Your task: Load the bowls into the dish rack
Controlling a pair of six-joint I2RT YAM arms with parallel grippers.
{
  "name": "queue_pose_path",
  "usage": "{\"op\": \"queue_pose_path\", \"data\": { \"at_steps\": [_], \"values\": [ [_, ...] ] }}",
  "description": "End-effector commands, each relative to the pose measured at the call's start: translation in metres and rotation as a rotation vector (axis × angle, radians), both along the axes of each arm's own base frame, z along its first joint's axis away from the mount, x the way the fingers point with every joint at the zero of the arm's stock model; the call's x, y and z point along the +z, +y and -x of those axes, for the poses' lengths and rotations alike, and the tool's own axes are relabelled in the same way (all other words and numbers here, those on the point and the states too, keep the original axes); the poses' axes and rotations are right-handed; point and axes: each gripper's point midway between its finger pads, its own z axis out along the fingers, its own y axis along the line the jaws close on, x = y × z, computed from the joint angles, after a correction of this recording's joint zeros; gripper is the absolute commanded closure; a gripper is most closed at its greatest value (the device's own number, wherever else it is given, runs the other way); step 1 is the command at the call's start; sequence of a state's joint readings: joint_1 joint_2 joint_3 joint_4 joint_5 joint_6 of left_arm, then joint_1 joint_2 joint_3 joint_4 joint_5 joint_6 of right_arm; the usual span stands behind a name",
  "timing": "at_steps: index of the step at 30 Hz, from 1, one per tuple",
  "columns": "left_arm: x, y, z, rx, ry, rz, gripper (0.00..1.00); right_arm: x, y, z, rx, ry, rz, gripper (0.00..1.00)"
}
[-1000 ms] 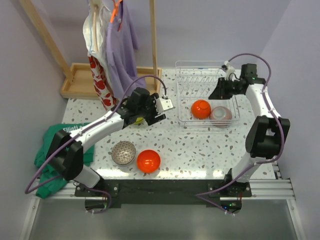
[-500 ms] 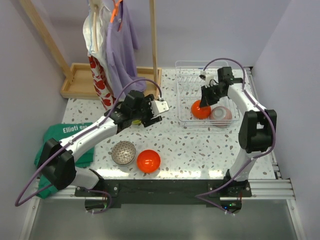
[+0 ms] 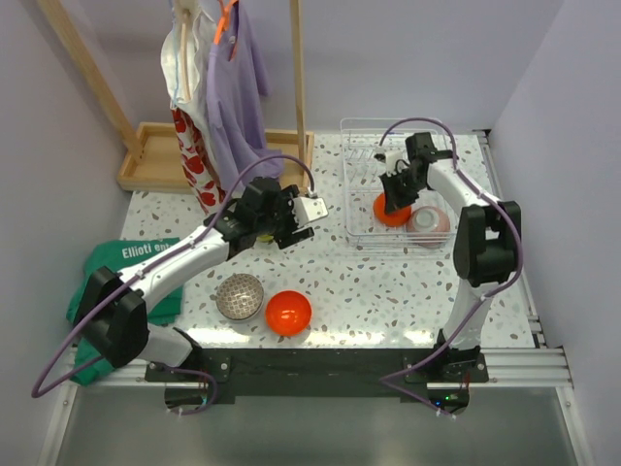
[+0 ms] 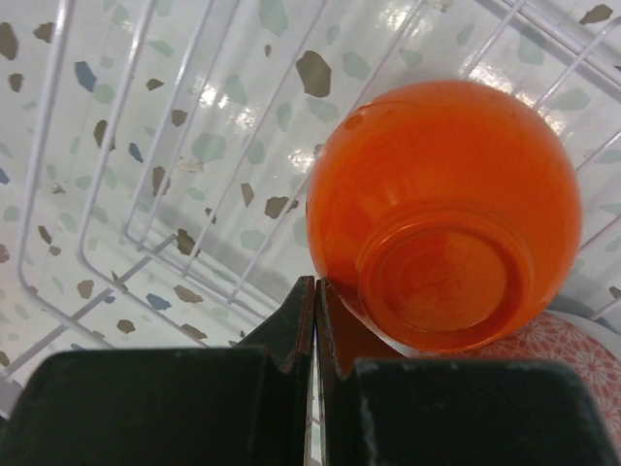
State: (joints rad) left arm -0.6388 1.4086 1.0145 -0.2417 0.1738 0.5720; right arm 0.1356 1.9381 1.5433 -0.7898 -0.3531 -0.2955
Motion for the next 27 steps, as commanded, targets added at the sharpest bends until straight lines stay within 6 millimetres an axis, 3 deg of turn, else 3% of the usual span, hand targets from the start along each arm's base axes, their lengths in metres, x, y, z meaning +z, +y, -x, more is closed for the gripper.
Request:
{"op": "queue_pose_path", "data": {
  "at_steps": [1, 15, 18, 20, 22, 23, 24, 25, 26, 27],
  "values": [
    [0.010, -0.005, -0.011, -0.004, -0.047, 0.022, 0.24, 0.004, -0.019, -0.026, -0.062, -0.065, 0.085, 1.00],
    [0.010, -0.006, -0.012, -0.003, -0.045, 0.021, 0.24, 0.009, -0.063, -0.051, -0.220, -0.120, 0.216, 1.00],
    [0.011, -0.006, -0.012, -0.005, -0.046, 0.023, 0.24, 0.013, -0.058, -0.047, -0.203, -0.111, 0.181, 1.00],
    [0.017, -0.005, -0.013, -0.001, -0.059, 0.025, 0.24, 0.030, -0.044, -0.041, -0.146, -0.127, 0.111, 0.99],
    [0.027, -0.002, -0.013, 0.006, -0.078, 0.021, 0.24, 0.043, -0.035, -0.033, -0.121, -0.140, 0.060, 0.84],
    [0.031, 0.001, -0.014, 0.011, -0.091, 0.016, 0.23, 0.063, -0.029, -0.029, -0.106, -0.181, 0.027, 0.78],
    [0.037, 0.004, -0.013, 0.019, -0.108, 0.012, 0.22, 0.070, -0.025, -0.024, -0.091, -0.197, 0.002, 0.70],
    [0.040, 0.011, -0.016, 0.054, -0.126, -0.004, 0.21, 0.079, -0.020, -0.019, -0.072, -0.219, -0.029, 0.67],
    [0.042, 0.017, -0.018, 0.081, -0.139, -0.010, 0.20, 0.104, -0.016, -0.012, -0.056, -0.290, -0.055, 0.65],
    [0.048, 0.027, -0.023, 0.128, -0.156, -0.004, 0.18, 0.106, -0.005, -0.004, -0.018, -0.308, -0.097, 0.61]
  ]
}}
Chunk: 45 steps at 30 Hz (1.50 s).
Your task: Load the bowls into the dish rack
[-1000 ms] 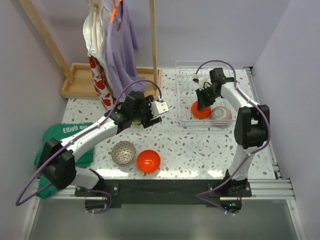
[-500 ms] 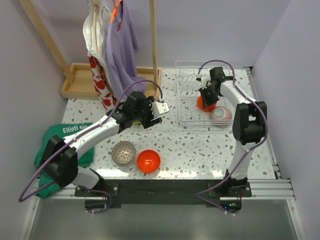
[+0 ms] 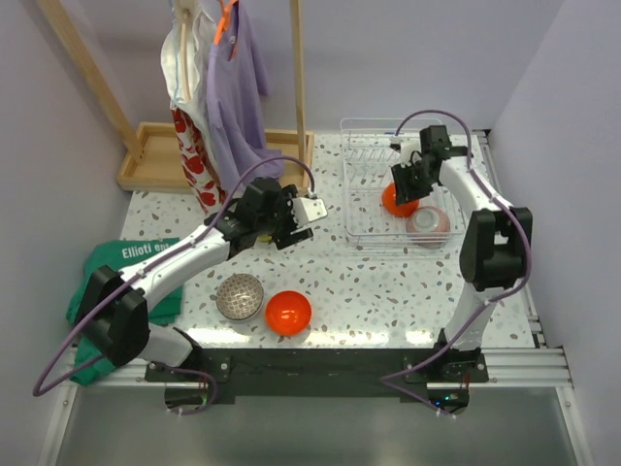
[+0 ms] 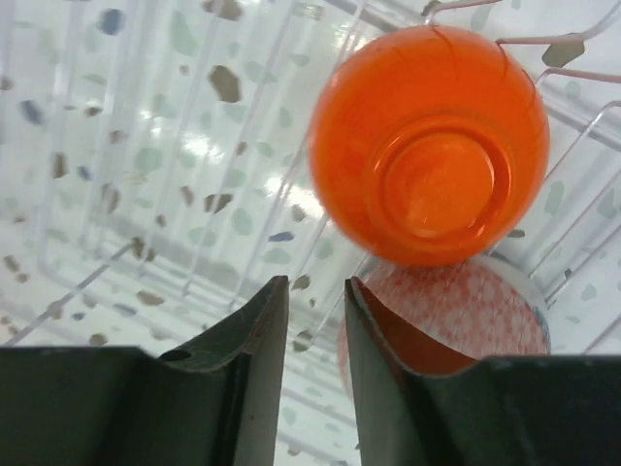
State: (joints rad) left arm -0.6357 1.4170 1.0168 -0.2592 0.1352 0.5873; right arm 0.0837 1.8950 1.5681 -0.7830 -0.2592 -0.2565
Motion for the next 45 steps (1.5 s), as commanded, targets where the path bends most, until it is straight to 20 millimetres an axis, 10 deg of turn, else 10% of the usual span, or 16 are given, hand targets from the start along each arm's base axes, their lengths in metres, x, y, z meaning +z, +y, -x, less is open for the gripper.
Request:
{"op": "queue_pose_path", "data": {
  "at_steps": [1, 7, 14, 23, 45],
  "values": [
    [0.052, 0.024, -0.020, 0.117, -0.152, 0.038, 0.17, 0.089, 0.037, 0.019, 0.170, -0.276, -0.152, 0.60],
    [0.058, 0.044, -0.022, 0.234, -0.114, 0.087, 0.04, 0.105, 0.104, 0.088, 0.533, -0.367, -0.168, 0.49],
    [0.080, 0.056, -0.019, 0.327, -0.136, 0.166, 0.00, 0.070, 0.189, 0.181, 1.064, -0.374, -0.125, 0.43],
    [0.113, 0.095, -0.034, 0.555, -0.115, 0.270, 0.00, 0.026, 0.242, 0.242, 1.470, -0.401, -0.026, 0.39],
    [0.137, 0.134, -0.019, 0.589, -0.136, 0.377, 0.04, -0.033, 0.270, 0.321, 1.863, -0.379, 0.017, 0.48]
  ]
}}
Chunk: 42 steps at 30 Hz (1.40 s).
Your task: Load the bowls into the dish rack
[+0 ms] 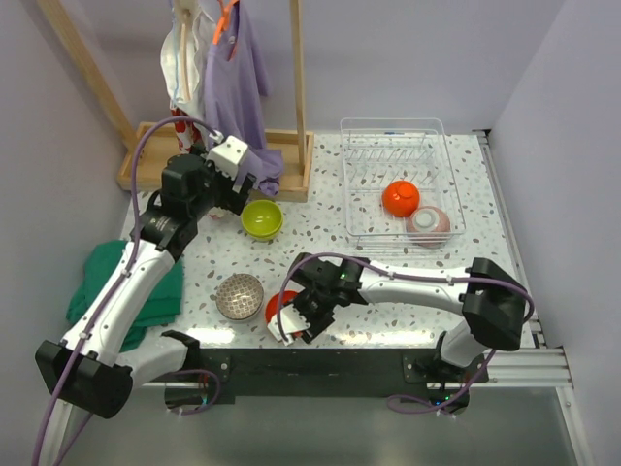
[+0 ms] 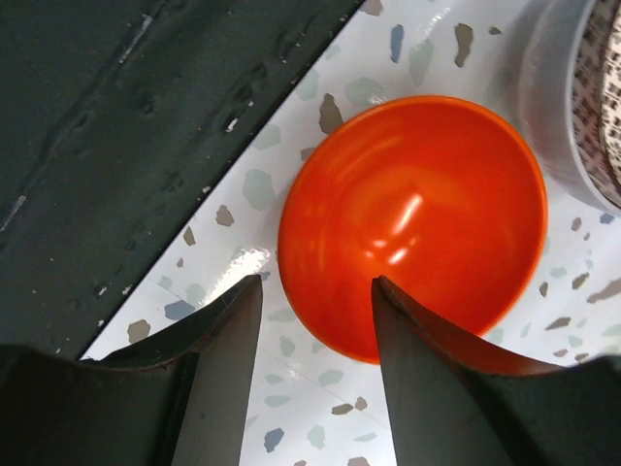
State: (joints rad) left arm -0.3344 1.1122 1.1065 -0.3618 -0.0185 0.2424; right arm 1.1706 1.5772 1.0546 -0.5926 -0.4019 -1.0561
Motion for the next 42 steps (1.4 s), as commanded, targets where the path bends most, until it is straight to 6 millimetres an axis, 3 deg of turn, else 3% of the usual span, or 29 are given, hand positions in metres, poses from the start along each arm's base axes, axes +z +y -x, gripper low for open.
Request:
{"op": "queue_pose_path", "data": {
  "at_steps": [1, 8, 16, 18, 23, 24, 26, 27, 29, 30, 32, 33, 35, 37, 38, 39, 42],
  "values": [
    [0.010, 0.000, 0.005, -0.013, -0.023, 0.045, 0.04, -0.005, 0.004, 0.006, 0.050, -0.016, 0.003, 0.48],
    [0.010, -0.001, 0.009, -0.033, -0.027, 0.061, 0.05, -0.011, 0.004, 0.003, 0.048, -0.023, 0.038, 0.62],
    [0.017, 0.005, 0.009, -0.034, -0.038, 0.073, 0.06, -0.009, 0.000, 0.003, 0.029, -0.021, 0.069, 0.92],
    [0.019, 0.005, 0.010, -0.035, -0.039, 0.080, 0.07, 0.007, -0.001, 0.003, 0.007, -0.023, 0.051, 0.99],
    [0.014, -0.013, 0.017, -0.141, -0.004, 0.110, 0.12, 0.063, -0.015, 0.004, -0.130, 0.010, -0.001, 1.00],
    [0.010, -0.016, 0.016, -0.154, 0.014, 0.110, 0.14, 0.088, -0.017, -0.007, -0.193, 0.013, -0.059, 1.00],
    [0.009, -0.021, 0.015, -0.180, 0.024, 0.116, 0.15, 0.106, -0.027, -0.016, -0.300, 0.073, -0.073, 1.00],
    [0.007, -0.026, 0.013, -0.190, 0.030, 0.116, 0.16, 0.123, -0.033, -0.037, -0.384, 0.081, -0.112, 1.00],
    [0.013, -0.033, 0.009, -0.211, 0.010, 0.107, 0.16, 0.134, -0.047, -0.052, -0.494, 0.139, -0.118, 1.00],
    [0.009, -0.042, 0.007, -0.232, 0.022, 0.097, 0.17, 0.146, -0.057, -0.075, -0.578, 0.144, -0.150, 1.00],
    [0.017, -0.053, 0.003, -0.262, 0.008, 0.087, 0.18, 0.155, -0.067, -0.091, -0.668, 0.191, -0.176, 1.00],
    [0.011, -0.067, 0.001, -0.294, 0.026, 0.076, 0.17, 0.163, -0.075, -0.109, -0.736, 0.194, -0.214, 1.00],
    [0.019, -0.084, -0.004, -0.329, 0.014, 0.069, 0.18, 0.174, -0.085, -0.128, -0.838, 0.250, -0.271, 1.00],
    [0.016, -0.113, -0.007, -0.394, 0.017, 0.028, 0.18, 0.187, -0.086, -0.145, -0.895, 0.296, -0.351, 1.00],
    [0.014, -0.124, -0.008, -0.415, 0.019, 0.010, 0.18, 0.192, -0.097, -0.159, -0.992, 0.353, -0.387, 1.00],
    [0.010, -0.146, -0.009, -0.462, 0.021, -0.017, 0.18, 0.202, -0.094, -0.166, -0.988, 0.406, -0.448, 1.00],
    [0.004, -0.180, -0.022, -0.487, 0.028, -0.039, 0.18, 0.214, -0.112, -0.195, -1.101, 0.574, -0.572, 1.00]
  ]
}}
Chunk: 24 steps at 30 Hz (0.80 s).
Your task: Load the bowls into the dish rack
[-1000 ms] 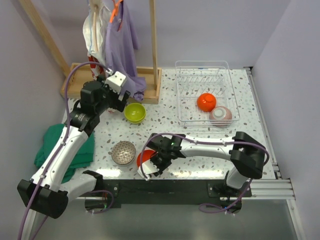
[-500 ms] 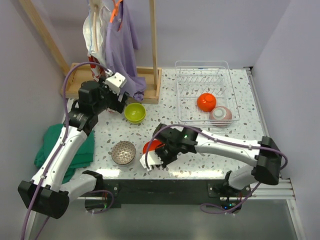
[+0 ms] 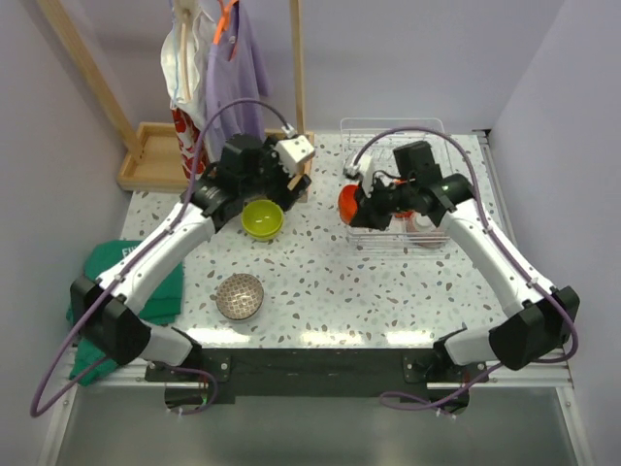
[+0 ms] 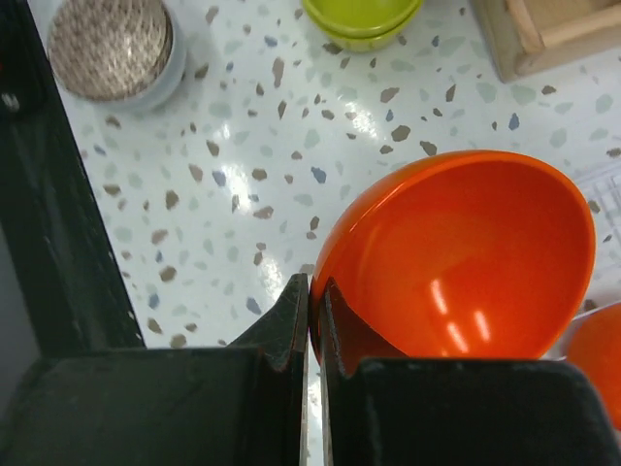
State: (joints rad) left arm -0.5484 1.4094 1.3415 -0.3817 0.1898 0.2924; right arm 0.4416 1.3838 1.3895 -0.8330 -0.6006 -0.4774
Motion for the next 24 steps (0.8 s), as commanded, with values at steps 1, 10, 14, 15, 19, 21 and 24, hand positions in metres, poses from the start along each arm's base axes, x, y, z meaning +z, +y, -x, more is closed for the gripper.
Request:
{"op": "queue_pose_path", "data": {
  "at_steps": [1, 10, 14, 15, 19, 21, 24],
  "values": [
    [0.010, -0.049, -0.019, -0.054, -0.062, -0.026, 0.18, 0.051, 0.000, -0.033, -0.121, 0.124, -0.360, 1.00],
    [-0.022, -0.082, -0.072, 0.003, -0.052, -0.055, 0.25, 0.024, -0.048, -0.099, -0.309, 0.446, -0.685, 1.00],
    [-0.043, -0.096, -0.082, -0.030, -0.032, -0.070, 0.39, 0.003, -0.065, -0.122, -0.364, 0.502, -0.726, 1.00],
    [-0.041, -0.100, -0.085, -0.041, -0.037, -0.064, 0.43, 0.001, -0.068, -0.128, -0.370, 0.492, -0.732, 1.00],
    [-0.054, -0.119, -0.094, -0.071, -0.013, -0.056, 0.73, -0.023, -0.082, -0.149, -0.420, 0.531, -0.749, 1.00],
    [-0.064, -0.128, -0.098, -0.078, 0.006, -0.053, 0.92, -0.026, -0.090, -0.157, -0.431, 0.527, -0.753, 1.00],
    [-0.075, -0.137, -0.102, -0.079, 0.024, -0.045, 1.00, -0.036, -0.100, -0.167, -0.450, 0.548, -0.750, 1.00]
  ]
}}
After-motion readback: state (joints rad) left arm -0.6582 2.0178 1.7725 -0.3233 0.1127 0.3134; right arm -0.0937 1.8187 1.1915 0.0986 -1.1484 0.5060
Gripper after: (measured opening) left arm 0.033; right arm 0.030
